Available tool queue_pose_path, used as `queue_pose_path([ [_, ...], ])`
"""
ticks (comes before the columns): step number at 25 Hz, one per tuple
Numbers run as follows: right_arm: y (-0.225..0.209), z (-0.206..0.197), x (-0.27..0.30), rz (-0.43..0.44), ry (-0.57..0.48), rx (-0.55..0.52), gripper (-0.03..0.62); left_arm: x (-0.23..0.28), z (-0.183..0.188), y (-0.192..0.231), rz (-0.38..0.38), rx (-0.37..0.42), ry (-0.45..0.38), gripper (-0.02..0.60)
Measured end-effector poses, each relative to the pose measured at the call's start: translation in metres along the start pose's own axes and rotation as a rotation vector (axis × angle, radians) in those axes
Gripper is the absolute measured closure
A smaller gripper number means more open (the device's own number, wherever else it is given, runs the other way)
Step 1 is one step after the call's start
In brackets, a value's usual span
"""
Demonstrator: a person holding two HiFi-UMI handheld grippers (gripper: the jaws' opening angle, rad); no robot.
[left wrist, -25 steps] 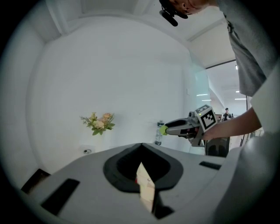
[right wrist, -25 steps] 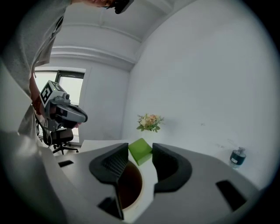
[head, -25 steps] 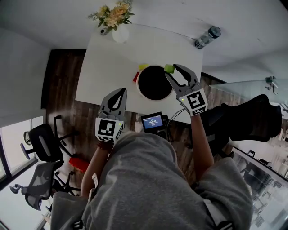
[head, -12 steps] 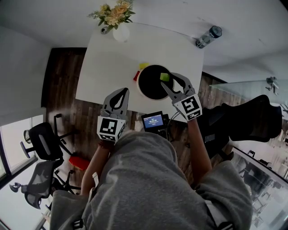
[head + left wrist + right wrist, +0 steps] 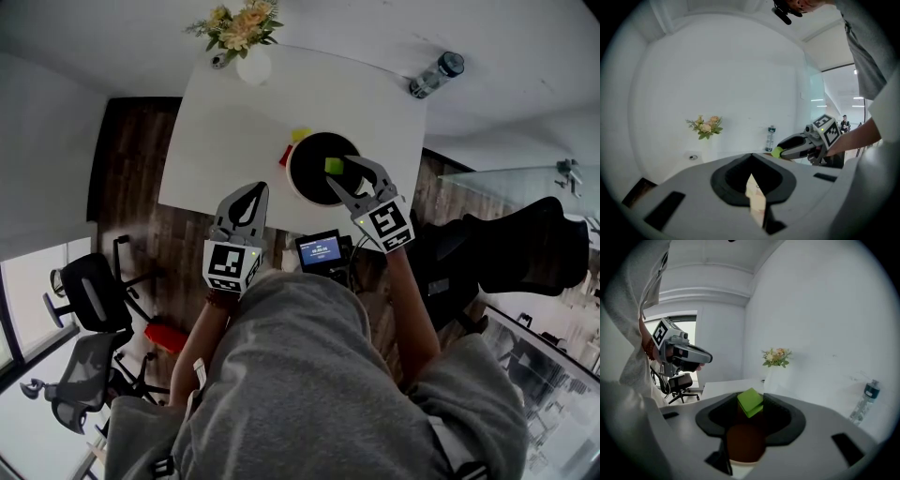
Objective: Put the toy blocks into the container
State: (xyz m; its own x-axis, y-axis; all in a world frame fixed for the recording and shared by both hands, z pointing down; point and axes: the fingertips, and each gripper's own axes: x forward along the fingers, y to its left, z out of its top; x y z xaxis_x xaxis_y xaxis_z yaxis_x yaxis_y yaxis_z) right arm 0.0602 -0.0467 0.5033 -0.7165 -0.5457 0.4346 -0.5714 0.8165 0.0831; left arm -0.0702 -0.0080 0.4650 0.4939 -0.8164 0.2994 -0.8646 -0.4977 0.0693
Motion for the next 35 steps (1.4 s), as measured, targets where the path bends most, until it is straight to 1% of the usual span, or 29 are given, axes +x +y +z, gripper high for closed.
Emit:
queue_pose_path([
  [10,0.01,-0.003,0.004,0.047,0.01,0.001,0.419,0.0,-0.006,0.003,0.005,-0.008,0.013,0.577],
  [15,0.014,-0.001,0.003,0.067,-0.003,0.01,0.418,-0.001,-0.007,0.003,-0.001,-0.01,0.013,0.577],
  [22,0.019,0.003,0.003,0.081,-0.026,0.025,0.417,-0.001,-0.012,0.005,-0.015,-0.02,0.025,0.577],
  [26,0.017,0.004,0.002,0.071,-0.041,0.047,0.416,0.0,-0.018,0.004,-0.035,-0.031,0.042,0.575],
  [29,0.013,0.006,-0.001,0.053,-0.052,0.063,0.418,0.002,-0.025,0.004,-0.045,-0.012,0.063,0.575],
  [33,0.008,0.008,-0.01,0.015,-0.067,0.075,0.419,0.01,-0.037,0.006,-0.065,0.038,0.1,0.572],
  [34,0.007,0.008,-0.013,0.004,-0.07,0.079,0.419,0.013,-0.042,0.007,-0.07,0.053,0.112,0.562],
  [35,0.006,0.008,-0.016,-0.005,-0.072,0.083,0.419,0.016,-0.047,0.008,-0.076,0.068,0.125,0.528],
])
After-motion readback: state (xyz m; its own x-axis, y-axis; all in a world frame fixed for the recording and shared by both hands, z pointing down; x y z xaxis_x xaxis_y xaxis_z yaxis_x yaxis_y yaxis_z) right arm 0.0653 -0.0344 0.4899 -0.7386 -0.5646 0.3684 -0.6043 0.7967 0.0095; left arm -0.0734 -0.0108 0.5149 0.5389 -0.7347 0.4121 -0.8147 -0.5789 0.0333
